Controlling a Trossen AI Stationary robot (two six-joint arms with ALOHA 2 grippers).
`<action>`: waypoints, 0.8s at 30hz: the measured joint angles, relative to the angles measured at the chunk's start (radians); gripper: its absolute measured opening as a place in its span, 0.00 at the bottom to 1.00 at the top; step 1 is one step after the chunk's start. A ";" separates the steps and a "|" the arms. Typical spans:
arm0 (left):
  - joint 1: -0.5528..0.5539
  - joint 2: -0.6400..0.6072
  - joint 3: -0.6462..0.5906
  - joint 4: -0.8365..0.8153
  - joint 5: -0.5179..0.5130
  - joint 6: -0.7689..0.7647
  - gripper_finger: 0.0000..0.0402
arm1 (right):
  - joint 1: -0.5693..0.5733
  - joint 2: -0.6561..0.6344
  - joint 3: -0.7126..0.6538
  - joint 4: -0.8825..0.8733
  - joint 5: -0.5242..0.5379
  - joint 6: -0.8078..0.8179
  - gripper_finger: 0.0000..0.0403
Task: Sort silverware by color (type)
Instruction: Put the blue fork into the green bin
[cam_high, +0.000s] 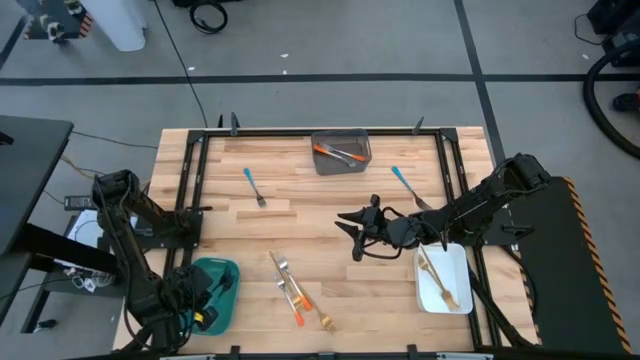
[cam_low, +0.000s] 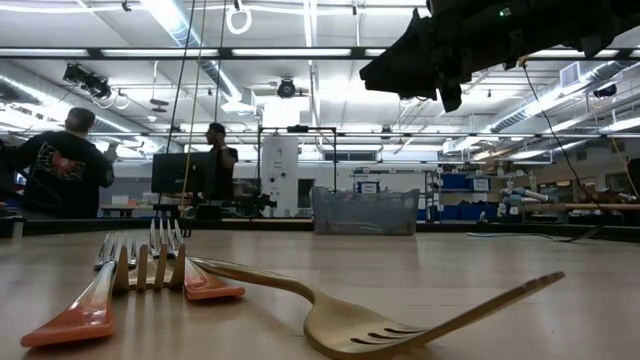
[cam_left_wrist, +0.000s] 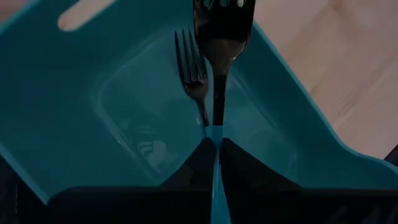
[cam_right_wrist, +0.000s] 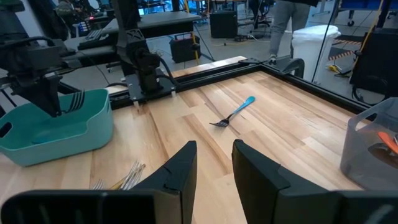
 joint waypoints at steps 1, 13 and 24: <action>0.000 0.000 -0.004 0.008 0.001 -0.001 0.07 | 0.000 0.000 0.000 0.000 0.000 0.000 0.27; 0.000 0.000 -0.010 0.011 0.008 -0.031 0.22 | 0.000 0.000 0.000 0.000 0.000 0.000 0.27; 0.003 0.000 0.009 0.003 0.048 -0.005 0.36 | 0.000 0.000 0.000 0.000 0.000 0.003 0.27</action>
